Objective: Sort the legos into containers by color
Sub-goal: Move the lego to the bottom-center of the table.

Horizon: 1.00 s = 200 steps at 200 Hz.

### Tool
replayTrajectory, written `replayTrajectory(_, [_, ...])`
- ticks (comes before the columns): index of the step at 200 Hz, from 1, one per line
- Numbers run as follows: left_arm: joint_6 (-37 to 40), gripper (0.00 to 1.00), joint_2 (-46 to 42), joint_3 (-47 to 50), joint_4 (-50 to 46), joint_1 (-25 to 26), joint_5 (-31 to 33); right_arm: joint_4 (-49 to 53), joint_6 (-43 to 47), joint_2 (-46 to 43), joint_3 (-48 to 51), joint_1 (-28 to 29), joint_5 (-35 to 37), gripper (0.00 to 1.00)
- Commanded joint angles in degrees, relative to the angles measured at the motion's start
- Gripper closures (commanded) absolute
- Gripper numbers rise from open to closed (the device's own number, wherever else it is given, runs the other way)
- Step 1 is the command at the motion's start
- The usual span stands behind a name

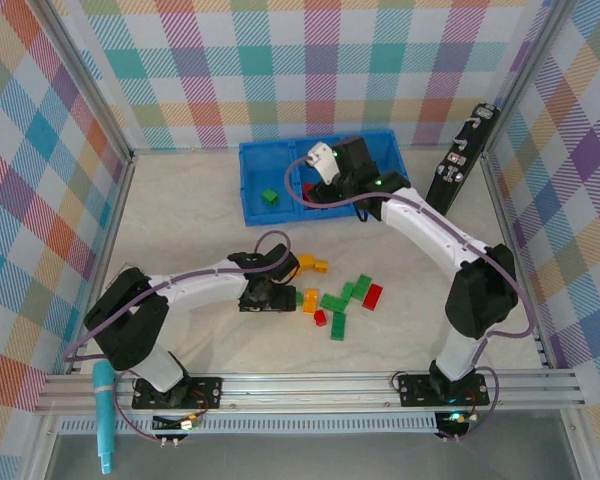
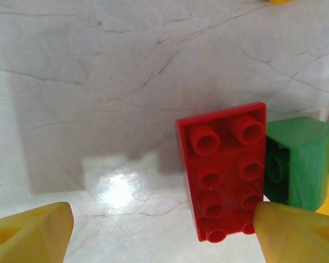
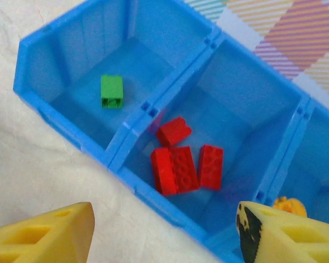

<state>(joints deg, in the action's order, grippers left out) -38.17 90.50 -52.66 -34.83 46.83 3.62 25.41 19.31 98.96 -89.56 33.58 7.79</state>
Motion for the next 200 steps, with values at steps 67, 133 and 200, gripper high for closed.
replayTrajectory(67, [0.25,0.30,6.58,-1.01,3.35,1.04,-1.96,5.09,-6.33,-4.24,13.52,0.39,-2.83,0.30])
replayTrajectory(133, [-0.04,0.69,9.28,-0.42,5.98,0.81,-3.07,5.59,-6.61,-5.88,14.68,0.42,-0.99,0.29])
replayTrajectory(200, [0.96,0.79,6.73,-1.58,1.18,0.79,-0.82,5.20,-6.90,-7.11,15.53,0.39,0.06,0.29])
